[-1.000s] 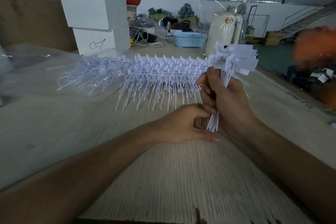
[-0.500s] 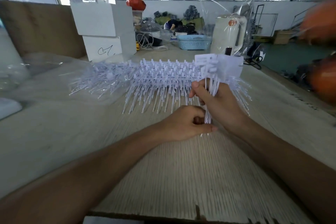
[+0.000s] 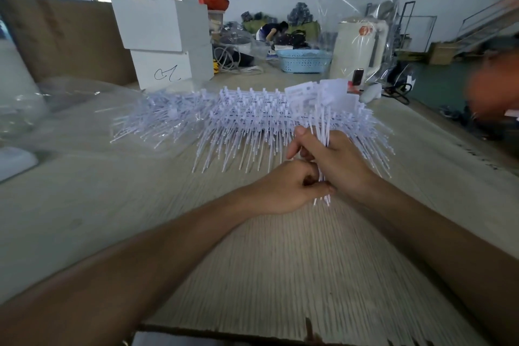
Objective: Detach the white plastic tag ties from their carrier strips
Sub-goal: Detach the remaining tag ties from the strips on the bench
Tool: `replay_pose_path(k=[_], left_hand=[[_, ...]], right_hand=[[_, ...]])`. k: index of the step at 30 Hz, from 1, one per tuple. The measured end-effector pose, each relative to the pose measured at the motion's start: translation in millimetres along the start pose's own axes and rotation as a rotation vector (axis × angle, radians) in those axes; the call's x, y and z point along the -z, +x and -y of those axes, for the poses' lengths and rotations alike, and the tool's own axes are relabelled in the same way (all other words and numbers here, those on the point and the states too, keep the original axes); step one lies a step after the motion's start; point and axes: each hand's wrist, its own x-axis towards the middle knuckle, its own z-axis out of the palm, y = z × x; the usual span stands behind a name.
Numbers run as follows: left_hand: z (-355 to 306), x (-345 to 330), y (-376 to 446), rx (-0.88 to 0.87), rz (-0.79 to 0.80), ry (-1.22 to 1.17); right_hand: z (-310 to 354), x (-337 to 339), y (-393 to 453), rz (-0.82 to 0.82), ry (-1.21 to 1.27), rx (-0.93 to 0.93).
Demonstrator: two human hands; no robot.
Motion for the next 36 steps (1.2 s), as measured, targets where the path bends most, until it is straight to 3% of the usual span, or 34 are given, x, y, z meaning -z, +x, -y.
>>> replay_pose_path(k=[7, 14, 20, 24, 28, 30, 33, 35, 36], left_hand=[[-13.5, -5.1, 0.0, -0.007, -0.182, -0.308], [-24.3, -8.5, -3.2, -0.072, -0.266, -0.333], [-23.3, -1.4, -3.1, -0.021, -0.275, -0.386], [-20.5, 10.7, -3.7, 0.020, -0.337, -0.223], [-18.8, 28.7, -6.2, -0.016, -0.332, -0.192], [-16.4, 41.8, -7.8, -0.038, -0.374, -0.160], [-3.9, 80.6, -11.5, -0.083, -0.527, -0.040], [14.3, 118.7, -22.4, -0.019, -0.674, 0.040], [27.2, 140.7, -31.1, 0.031, -0.752, 0.066]], right_hand=[[9.3, 0.9, -2.3, -0.008, 0.075, -0.069], [21.5, 6.6, -1.6, -0.044, 0.132, -0.024], [7.8, 12.5, -3.5, -0.018, 0.388, -0.070], [6.5, 7.8, -7.1, 0.042, 0.143, 0.050], [13.2, -0.8, 9.0, 0.020, 0.057, 0.105], [20.7, -3.0, 22.8, 0.097, 0.018, 0.091], [35.1, -11.6, 51.3, 0.190, -0.128, 0.155], [45.7, -28.1, 72.6, 0.207, -0.234, 0.223], [50.3, -38.5, 84.7, 0.229, -0.406, 0.291]])
